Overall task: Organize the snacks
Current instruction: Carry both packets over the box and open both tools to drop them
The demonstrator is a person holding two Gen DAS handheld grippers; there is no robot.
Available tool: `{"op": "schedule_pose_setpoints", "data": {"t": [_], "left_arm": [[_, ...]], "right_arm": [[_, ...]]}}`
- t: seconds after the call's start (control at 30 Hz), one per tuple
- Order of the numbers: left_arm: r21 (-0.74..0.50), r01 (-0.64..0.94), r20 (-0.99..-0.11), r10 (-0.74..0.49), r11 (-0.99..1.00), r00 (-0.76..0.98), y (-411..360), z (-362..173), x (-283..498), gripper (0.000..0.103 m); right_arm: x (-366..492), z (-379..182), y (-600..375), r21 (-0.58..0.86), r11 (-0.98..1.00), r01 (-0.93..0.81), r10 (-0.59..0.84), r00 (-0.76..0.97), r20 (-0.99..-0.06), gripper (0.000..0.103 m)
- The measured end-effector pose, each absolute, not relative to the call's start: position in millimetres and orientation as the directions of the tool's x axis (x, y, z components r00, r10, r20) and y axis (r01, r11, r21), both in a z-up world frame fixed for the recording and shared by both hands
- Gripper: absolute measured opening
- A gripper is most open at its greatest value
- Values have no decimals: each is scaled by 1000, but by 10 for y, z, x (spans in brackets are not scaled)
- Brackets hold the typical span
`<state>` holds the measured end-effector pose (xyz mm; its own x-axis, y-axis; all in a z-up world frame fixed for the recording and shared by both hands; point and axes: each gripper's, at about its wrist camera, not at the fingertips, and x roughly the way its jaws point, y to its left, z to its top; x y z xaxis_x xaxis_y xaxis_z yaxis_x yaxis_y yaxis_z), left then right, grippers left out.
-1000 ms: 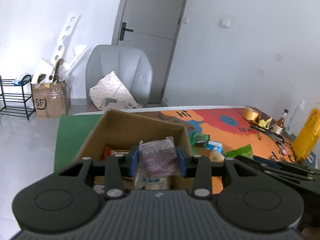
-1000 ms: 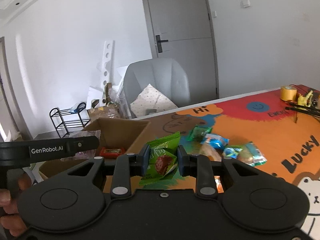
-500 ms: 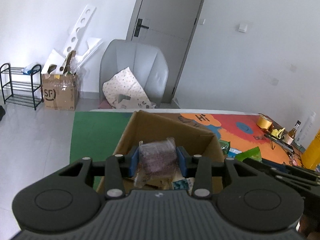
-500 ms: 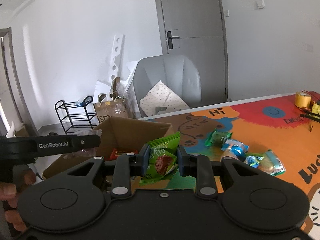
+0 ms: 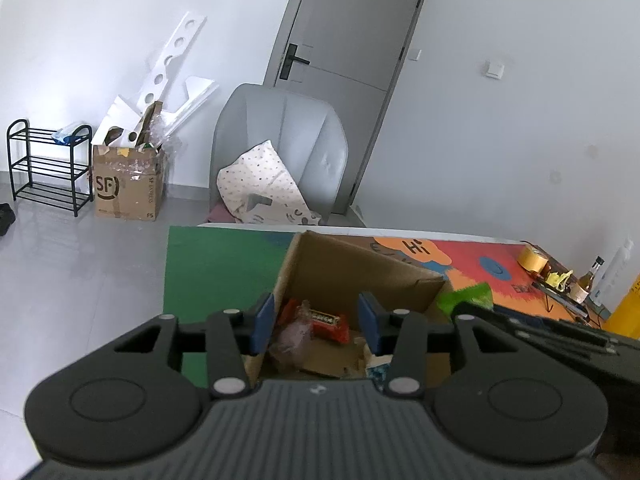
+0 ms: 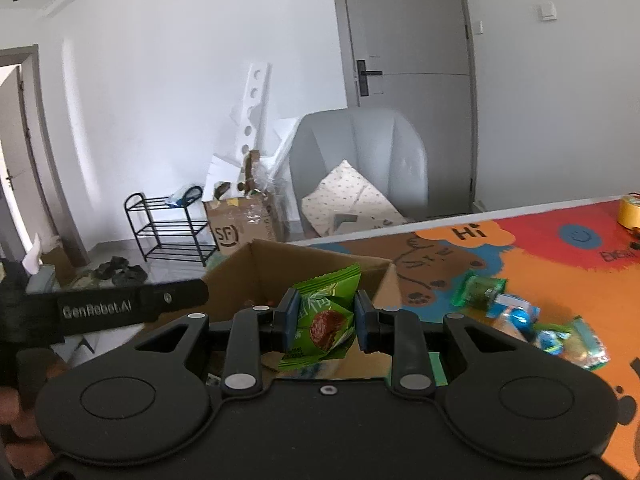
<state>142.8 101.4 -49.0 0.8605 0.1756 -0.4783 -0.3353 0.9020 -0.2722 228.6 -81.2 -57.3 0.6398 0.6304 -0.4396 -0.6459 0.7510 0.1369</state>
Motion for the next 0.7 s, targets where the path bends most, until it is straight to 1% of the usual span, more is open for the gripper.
{"op": "schedule_pose_setpoints", "data": {"t": [0.07, 0.1, 0.13, 0.2, 0.3, 0.47, 0.57, 0.63, 0.7], "left_arm": [[-274, -338, -480, 176, 900, 859, 1026, -489, 1414, 47], [-275, -339, -481, 176, 900, 859, 1034, -487, 1409, 48], [-276, -339, -483, 175, 899, 858, 1032, -488, 1403, 49], [-280, -342, -489, 173, 897, 855, 1035, -487, 1409, 60], [-279, -345, -491, 176, 896, 853, 1019, -483, 1404, 70], [-267, -338, -487, 177, 902, 855, 943, -467, 1410, 80], [-256, -336, -488, 178, 906, 854, 874, -457, 1420, 83], [-247, -332, -490, 179, 910, 853, 818, -452, 1415, 83], [-240, -328, -493, 176, 914, 852, 773, -449, 1421, 84]], "right_arm": [[2273, -552, -775, 154, 735, -660, 652, 625, -429, 32], [2263, -546, -764, 159, 728, -667, 660, 620, -424, 40], [2255, -541, -759, 158, 728, -667, 660, 621, -423, 51], [2233, -542, -765, 152, 736, -660, 652, 631, -421, 60], [2230, -543, -805, 156, 743, -651, 645, 633, -428, 60], [2228, -545, -931, 158, 761, -629, 625, 646, -439, 62], [2218, -557, -1031, 159, 779, -607, 606, 661, -442, 70], [2214, -567, -1112, 166, 794, -585, 590, 675, -443, 78], [2221, -573, -1210, 174, 812, -558, 570, 692, -443, 82]]}}
